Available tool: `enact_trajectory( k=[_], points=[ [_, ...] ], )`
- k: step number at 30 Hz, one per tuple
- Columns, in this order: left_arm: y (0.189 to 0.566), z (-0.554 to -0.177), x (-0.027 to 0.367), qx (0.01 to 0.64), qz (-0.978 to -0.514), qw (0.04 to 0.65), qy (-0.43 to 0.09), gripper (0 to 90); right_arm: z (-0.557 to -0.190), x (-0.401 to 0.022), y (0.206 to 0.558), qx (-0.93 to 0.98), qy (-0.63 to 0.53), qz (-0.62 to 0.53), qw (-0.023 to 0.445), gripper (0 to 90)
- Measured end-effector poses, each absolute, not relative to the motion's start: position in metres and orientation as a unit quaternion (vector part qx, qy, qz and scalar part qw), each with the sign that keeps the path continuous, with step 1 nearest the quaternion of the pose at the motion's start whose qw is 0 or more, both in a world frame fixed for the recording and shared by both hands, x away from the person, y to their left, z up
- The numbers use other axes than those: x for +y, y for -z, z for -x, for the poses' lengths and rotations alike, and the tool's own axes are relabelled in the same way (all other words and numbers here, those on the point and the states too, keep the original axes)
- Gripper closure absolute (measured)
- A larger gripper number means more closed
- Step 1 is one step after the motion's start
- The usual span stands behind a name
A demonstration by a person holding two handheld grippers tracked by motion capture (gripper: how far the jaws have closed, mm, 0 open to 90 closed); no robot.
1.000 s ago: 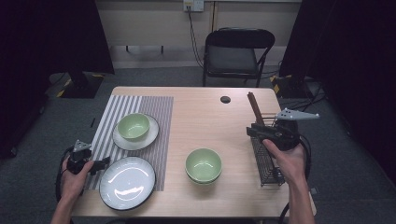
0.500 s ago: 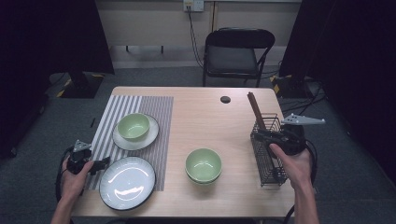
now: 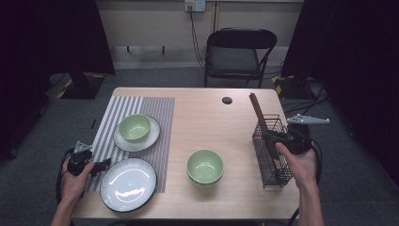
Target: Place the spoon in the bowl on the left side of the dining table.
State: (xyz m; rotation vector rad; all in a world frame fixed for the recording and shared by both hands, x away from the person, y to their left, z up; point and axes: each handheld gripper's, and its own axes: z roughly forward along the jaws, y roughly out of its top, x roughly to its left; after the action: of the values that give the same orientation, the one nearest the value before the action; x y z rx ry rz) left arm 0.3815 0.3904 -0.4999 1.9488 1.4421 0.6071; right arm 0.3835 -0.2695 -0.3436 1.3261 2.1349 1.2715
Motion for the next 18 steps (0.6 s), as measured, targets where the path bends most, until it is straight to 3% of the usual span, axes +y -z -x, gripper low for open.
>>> enact_trajectory(
  k=[18],
  points=[
    [0.4999, -0.3815, 0.3903, 0.548, -0.740, 0.316, -0.230, 13.7, -0.3895, -0.2693, 0.3524, 0.752, -0.428, -0.475, 0.161, 79.5]
  ],
)
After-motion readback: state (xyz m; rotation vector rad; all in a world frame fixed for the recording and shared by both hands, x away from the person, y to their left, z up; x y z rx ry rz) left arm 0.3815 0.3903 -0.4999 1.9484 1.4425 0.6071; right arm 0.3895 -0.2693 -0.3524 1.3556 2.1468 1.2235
